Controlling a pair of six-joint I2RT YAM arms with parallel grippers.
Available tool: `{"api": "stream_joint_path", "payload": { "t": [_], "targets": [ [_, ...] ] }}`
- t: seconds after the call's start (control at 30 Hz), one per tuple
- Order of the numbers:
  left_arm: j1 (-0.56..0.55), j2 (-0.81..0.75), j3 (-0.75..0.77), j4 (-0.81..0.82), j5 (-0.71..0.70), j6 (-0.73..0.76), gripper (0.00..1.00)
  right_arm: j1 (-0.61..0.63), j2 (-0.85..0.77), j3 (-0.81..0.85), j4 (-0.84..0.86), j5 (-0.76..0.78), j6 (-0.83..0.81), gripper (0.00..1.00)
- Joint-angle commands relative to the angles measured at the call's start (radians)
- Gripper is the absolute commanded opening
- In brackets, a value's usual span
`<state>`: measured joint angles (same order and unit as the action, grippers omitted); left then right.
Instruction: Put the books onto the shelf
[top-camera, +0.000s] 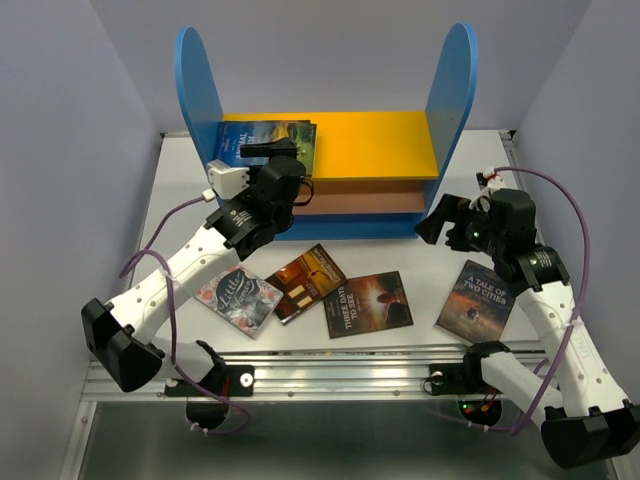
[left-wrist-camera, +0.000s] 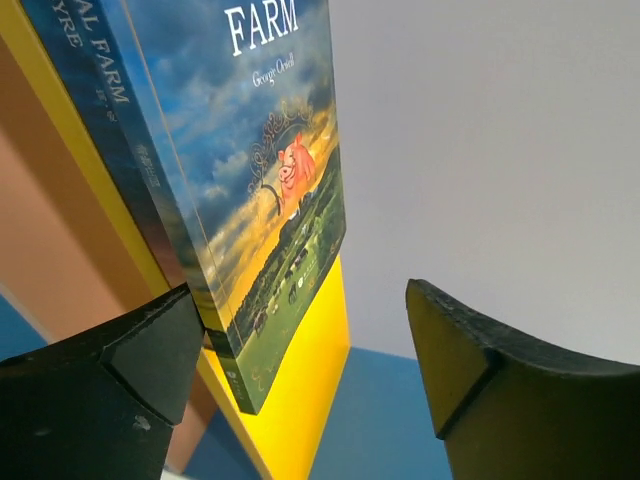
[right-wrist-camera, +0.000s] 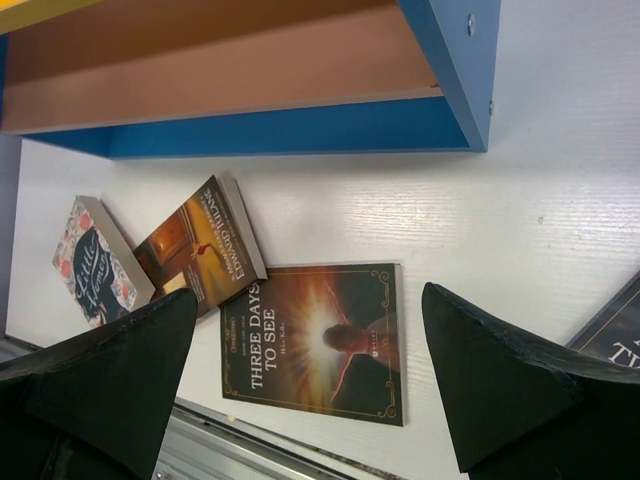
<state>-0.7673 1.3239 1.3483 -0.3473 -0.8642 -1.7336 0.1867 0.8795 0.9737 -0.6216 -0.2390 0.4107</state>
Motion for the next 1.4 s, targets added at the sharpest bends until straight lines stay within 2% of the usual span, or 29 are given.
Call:
{"api": "stream_joint_path", "payload": {
  "t": [0.0,0.27,0.4,0.47,0.6,0.63,0.73,0.87,0.97,1.13,1.2,1.23,1.3,1.33,1.37],
  "targets": [
    [0.005,-0.04,-0.027,-0.009,0.042,0.057,0.96,0.003,-0.004,0.04,0.019,-0.04,-0.032,1.0],
    [0.003,-0.091,-0.058,0.05,0.08,0.161,0.99,0.003,0.004,0.066,-0.04,-0.083,-0.098,1.0],
    [0.005,-0.092,-0.043,0.093,0.166,0.36,0.99,0.039,0.01,0.074,-0.041,-0.128,-0.124,1.0],
    [0.005,-0.112,-0.049,0.108,0.263,0.484,0.99,0.066,0.021,0.088,-0.044,-0.118,-0.138,1.0],
    [0.005,-0.187,-0.132,0.163,0.454,0.682,0.99,0.201,0.05,0.105,-0.012,-0.092,-0.159,1.0],
    [0.005,-0.221,-0.165,0.18,0.487,0.721,0.99,0.294,0.079,0.108,-0.007,-0.044,-0.161,1.0],
    [0.005,-0.277,-0.211,0.197,0.595,0.848,0.99,0.436,0.172,0.169,0.013,0.117,-0.164,1.0],
    [0.005,-0.305,-0.212,0.128,0.626,0.966,0.99,0.436,0.245,0.264,0.051,0.219,-0.191,1.0],
    [0.014,-0.31,-0.201,0.041,0.558,0.997,0.99,0.436,0.302,0.367,0.08,0.262,-0.23,1.0],
    [0.059,-0.327,-0.207,0.046,0.545,1.026,0.72,0.436,0.452,0.538,0.088,0.215,-0.23,0.98],
    [0.071,-0.325,-0.207,0.063,0.554,1.036,0.68,0.436,0.495,0.589,0.099,0.214,-0.237,0.98],
    [0.077,-0.319,-0.204,0.074,0.563,1.045,0.56,0.436,0.539,0.62,0.097,0.233,-0.242,0.97],
    [0.101,-0.305,-0.199,0.079,0.565,1.049,0.41,0.436,0.584,0.703,0.097,0.259,-0.26,0.92],
    [0.114,-0.286,-0.192,0.077,0.571,1.052,0.26,0.436,0.629,0.75,0.097,0.279,-0.268,0.87],
    [0.126,-0.275,-0.184,0.071,0.574,1.053,0.18,0.436,0.651,0.77,0.099,0.291,-0.27,0.76]
  ]
}}
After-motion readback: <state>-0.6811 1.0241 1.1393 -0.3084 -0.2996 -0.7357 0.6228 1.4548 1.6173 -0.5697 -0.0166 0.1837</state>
